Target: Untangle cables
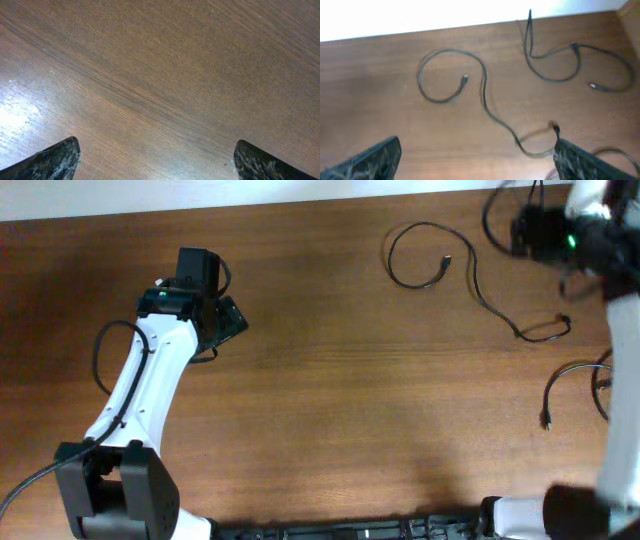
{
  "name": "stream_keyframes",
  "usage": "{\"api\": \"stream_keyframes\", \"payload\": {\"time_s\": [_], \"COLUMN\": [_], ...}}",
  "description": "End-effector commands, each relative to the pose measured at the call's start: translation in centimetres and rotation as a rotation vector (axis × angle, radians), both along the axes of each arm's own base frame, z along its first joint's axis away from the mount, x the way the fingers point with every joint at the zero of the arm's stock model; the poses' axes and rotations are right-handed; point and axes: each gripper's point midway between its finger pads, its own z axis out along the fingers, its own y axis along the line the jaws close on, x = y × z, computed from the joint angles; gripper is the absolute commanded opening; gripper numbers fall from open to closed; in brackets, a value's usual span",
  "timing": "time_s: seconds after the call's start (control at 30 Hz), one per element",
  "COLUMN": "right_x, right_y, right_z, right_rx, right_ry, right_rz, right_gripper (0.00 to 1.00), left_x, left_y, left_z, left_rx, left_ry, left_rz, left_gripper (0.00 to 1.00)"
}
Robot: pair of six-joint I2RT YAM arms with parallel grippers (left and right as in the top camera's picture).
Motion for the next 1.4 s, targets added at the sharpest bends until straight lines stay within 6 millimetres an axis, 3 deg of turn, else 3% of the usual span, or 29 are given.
{"api": "stream_keyframes", "payload": {"time_s": [0.0, 0.1, 0.23, 0.27, 0.33, 0.37, 0.53, 0.63, 0.67, 0.73, 0.9, 0.97, 1.07, 1.2, 1.37], "right_x": [-6.7, -14.8, -22.2, -23.5, -24.3, -24.1, -23.6, -19.7, -17.2, -15.3, -14.0, -13.7, -13.5, -13.4, -13.4], "right_y": [1.2, 2.6, 5.1, 5.6, 5.9, 5.8, 6.6, 7.1, 8.2, 8.7, 9.5, 9.0, 7.9, 6.8, 6.8], "right_z": [4.1, 4.0, -3.4, -5.3, -8.0, -8.9, -8.4, -8.3, -9.2, -10.9, -14.6, -17.1, -19.0, -19.2, -19.2], "right_rx": [-0.025, -0.039, 0.007, 0.016, 0.041, 0.046, 0.075, 0.08, 0.066, 0.039, 0.016, 0.013, 0.034, -0.012, -0.055], "right_ry": [-0.072, -0.131, -0.151, -0.158, -0.128, -0.105, -0.136, -0.263, -0.401, -0.586, -0.755, -0.746, -0.724, -0.719, -0.718], "right_rz": [0.015, 0.016, 0.065, 0.077, 0.07, 0.064, 0.103, 0.167, 0.251, 0.289, 0.333, 0.303, 0.222, 0.167, 0.186], "right_gripper": [0.96, 0.96, 0.96, 0.99, 0.99, 0.99, 0.99, 0.99, 0.99, 0.99, 0.99, 0.99, 0.99, 0.99, 0.99], "left_x": [0.0, 0.0, 0.1, 0.0, 0.0, 0.0, 0.1, 0.0, 0.0, 0.1, 0.0, 0.1, 0.0, 0.0, 0.1], "left_y": [0.2, 0.2, 0.2, 0.2, 0.2, 0.2, 0.2, 0.2, 0.2, 0.2, 0.2, 0.2, 0.2, 0.2, 0.2], "left_z": [0.5, 0.5, 0.5, 0.5, 0.5, 0.5, 0.5, 0.5, 0.5, 0.5, 0.5, 0.5, 0.5, 0.5, 0.5], "left_rx": [0.005, 0.005, 0.005, 0.005, 0.005, 0.005, 0.005, 0.005, 0.005, 0.005, 0.005, 0.005, 0.005, 0.005, 0.005], "left_ry": [-0.017, -0.017, -0.017, -0.017, -0.017, -0.017, -0.017, -0.017, -0.017, -0.017, -0.017, -0.017, -0.017, -0.017, -0.017], "left_rz": [0.016, 0.016, 0.016, 0.016, 0.016, 0.016, 0.016, 0.016, 0.016, 0.016, 0.016, 0.016, 0.016, 0.016, 0.016], "left_gripper": [0.99, 0.99, 0.99, 0.99, 0.99, 0.99, 0.99, 0.99, 0.99, 0.99, 0.99, 0.99, 0.99, 0.99, 0.99]}}
